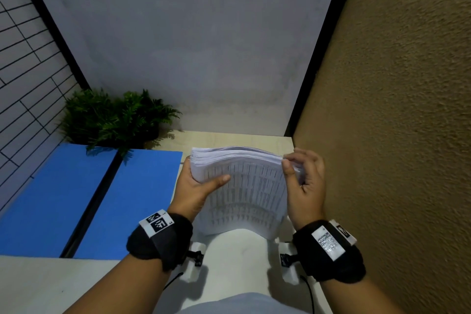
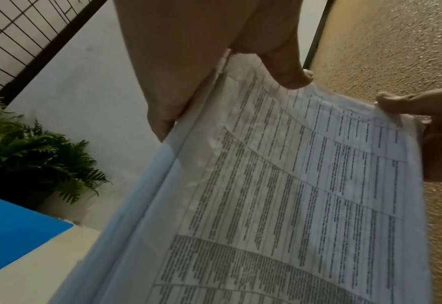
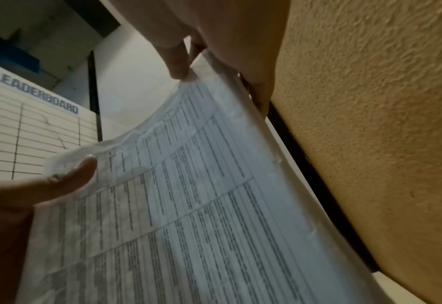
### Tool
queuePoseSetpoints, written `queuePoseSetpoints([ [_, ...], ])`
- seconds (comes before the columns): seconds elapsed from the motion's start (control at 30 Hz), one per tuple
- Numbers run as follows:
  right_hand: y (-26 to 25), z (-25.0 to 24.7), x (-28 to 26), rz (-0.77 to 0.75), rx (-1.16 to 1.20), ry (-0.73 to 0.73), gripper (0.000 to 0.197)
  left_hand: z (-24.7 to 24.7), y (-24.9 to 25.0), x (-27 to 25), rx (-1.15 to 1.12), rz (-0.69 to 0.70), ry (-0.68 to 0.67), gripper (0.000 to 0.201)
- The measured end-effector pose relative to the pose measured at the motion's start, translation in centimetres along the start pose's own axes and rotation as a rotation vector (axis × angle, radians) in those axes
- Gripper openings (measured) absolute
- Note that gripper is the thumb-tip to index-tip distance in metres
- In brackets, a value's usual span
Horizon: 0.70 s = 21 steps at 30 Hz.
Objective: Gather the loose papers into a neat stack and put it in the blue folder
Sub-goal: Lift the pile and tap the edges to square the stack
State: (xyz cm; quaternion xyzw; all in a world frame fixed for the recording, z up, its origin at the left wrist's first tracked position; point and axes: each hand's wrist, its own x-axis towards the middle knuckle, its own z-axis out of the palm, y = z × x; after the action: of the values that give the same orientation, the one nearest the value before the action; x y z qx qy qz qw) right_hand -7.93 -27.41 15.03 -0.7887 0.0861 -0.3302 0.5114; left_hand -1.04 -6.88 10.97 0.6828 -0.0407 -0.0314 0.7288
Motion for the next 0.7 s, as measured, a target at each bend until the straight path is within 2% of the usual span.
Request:
queuePoseSetpoints([
  [0.07, 0.1, 0.1, 0.2, -0.016, -0.016, 0.015, 0.007, 0.0, 0.0, 0.0, 0.0, 0.002, -0.012, 0.074],
  [0.17, -0.1, 0.4, 0.4, -0.011, 0.004, 0.068, 0.016, 0.1, 0.3, -0.1, 0.003, -0.007, 0.002, 0.073],
  [0.27, -0.4, 0.6, 0.2, 0.104, 0.097, 0.173, 0.026, 0.2, 0.7, -0.2, -0.012, 0.005, 0.002, 0.071],
  [0.37, -0.6, 0.7, -0.2, 0.215, 0.133, 0.211, 0.026, 0.2, 0.8, -0.2, -0.029, 0.001, -0.003, 0.07],
  [0.5, -0.6, 1.0, -0.8, 0.166, 0.072, 0.093, 0.011, 0.5, 1.4, -0.3, -0.028, 0.04, -0.011, 0.067],
  [0.63, 0.1, 1.0, -1.5, 0.011, -0.057, -0.012, 0.035, 0.8, 2.2, -0.4, -0.014, 0.098, 0.036, 0.063],
  [0.7, 0.4, 0.9, -1.8, 0.011, -0.088, -0.033, 0.041, 1.1, 2.8, -0.4, 0.006, 0.121, 0.087, 0.06],
])
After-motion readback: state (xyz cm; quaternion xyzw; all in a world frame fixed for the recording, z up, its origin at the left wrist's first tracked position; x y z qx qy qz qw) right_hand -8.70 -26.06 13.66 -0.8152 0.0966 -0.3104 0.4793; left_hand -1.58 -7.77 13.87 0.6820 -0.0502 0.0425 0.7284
